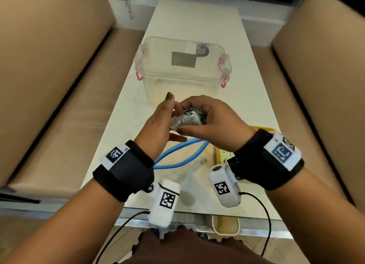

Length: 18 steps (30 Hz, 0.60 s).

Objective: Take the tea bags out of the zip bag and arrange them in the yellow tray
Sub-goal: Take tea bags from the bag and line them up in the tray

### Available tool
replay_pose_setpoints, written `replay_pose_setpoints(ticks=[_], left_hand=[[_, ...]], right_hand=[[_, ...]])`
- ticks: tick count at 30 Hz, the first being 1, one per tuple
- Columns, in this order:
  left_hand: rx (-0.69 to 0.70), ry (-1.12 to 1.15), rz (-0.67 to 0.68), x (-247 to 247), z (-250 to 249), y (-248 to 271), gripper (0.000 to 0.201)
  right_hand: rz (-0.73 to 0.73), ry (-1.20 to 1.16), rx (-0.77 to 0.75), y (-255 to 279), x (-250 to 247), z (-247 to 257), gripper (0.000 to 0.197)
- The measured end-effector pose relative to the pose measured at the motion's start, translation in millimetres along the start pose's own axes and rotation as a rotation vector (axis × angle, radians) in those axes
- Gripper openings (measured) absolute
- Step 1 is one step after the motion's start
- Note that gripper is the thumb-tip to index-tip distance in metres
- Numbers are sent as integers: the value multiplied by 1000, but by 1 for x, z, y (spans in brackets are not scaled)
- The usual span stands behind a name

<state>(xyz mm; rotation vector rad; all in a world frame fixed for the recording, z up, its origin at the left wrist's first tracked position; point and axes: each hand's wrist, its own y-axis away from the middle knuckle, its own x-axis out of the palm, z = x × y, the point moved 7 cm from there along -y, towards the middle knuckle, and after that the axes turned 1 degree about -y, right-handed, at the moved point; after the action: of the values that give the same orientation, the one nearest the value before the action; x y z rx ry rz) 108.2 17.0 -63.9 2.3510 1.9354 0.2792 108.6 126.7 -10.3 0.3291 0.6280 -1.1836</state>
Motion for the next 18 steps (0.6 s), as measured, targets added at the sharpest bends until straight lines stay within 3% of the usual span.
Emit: replay_pose_setpoints(ticks=[2,5,8,11,18], left_hand=[[-142,208,37,12,14,-3,48],[-197,299,14,15,30,-5,46],[-253,395,-28,14,43,-4,40],[-263,405,-49,15,50,-4,41],[-230,394,-47,24,54,-7,42]], right_hand=[[30,125,13,-4,10,-9,31],[64,202,33,-4,15,-19,33],[120,238,61,-1,17,-30,49],[179,215,88,4,16,-37,62],[234,177,101,12,14,-43,61]])
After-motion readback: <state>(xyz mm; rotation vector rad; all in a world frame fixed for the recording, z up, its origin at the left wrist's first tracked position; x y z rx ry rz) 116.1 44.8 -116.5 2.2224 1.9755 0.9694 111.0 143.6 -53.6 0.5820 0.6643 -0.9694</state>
